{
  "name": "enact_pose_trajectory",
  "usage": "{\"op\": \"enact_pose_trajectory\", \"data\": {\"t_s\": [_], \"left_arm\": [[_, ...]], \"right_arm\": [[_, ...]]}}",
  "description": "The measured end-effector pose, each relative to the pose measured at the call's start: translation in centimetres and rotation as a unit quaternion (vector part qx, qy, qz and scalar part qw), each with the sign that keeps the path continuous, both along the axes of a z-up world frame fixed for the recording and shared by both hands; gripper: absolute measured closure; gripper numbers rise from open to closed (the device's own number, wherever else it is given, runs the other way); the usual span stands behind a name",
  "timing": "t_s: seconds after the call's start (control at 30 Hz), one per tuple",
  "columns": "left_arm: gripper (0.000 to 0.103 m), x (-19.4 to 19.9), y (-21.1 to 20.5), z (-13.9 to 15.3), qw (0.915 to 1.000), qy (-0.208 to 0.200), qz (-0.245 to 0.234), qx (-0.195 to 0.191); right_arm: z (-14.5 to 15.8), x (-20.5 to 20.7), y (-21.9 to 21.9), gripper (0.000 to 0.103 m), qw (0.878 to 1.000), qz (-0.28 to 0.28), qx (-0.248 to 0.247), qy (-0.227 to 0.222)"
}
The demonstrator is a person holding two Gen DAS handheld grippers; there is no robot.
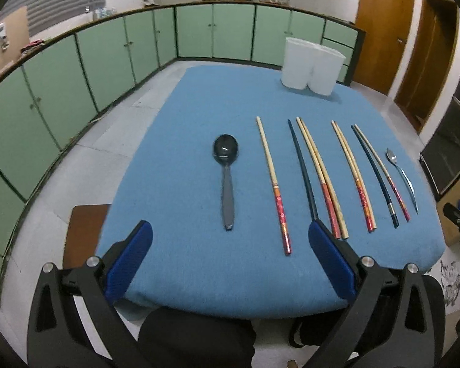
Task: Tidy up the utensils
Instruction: 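Close the left gripper on the black spoon handle while the right gripper grasps the metal spoon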
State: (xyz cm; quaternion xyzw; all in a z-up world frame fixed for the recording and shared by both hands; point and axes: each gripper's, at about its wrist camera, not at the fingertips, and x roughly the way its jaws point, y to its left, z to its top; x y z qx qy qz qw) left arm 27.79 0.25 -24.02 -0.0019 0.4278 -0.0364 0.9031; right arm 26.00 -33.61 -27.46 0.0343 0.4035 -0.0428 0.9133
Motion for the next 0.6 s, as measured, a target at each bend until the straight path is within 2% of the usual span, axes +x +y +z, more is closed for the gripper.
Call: {"op": "enact_pose_trajectory", "data": {"t_s": [0.07, 0.2, 0.3, 0.33, 0.43, 0.6], "left_arm": [[0.005, 0.6, 0.1, -0.9, 0.9999, 0.007, 0.006, -0.009], [0.008, 2.2, 0.1, -2.9, 0.9992, 0.03, 0.019, -0.017], [0.026, 2.9, 0.3, -4.3, 0.9985, 0.045, 0.027, -0.012], [0.026, 3.1, 0.4, -4.8, 0.9981, 0.052, 0.029, -0.017], [0.026, 3.4, 0.8, -5.9, 0.9972, 0.062, 0.038, -0.018], [0.022, 3.7, 0.3, -6.2, 0.9982, 0.046, 0.036, 0.015]], "right_arm": [[-1.0, 0.7, -0.5, 0.049, 1.0, 0.005, 0.005, 0.008], [-3.0, 2.1, -1.6, 0.054, 0.999, 0.01, 0.019, 0.026], [-4.6, 2.9, -2.0, 0.062, 0.998, 0.017, 0.032, 0.043], [-4.9, 2.9, -2.2, 0.067, 0.998, 0.019, 0.037, 0.045], [-5.6, 3.3, -2.2, 0.067, 0.998, 0.024, 0.037, 0.05], [-5.8, 3.8, -2.0, 0.067, 0.998, 0.031, 0.028, 0.043]]}}
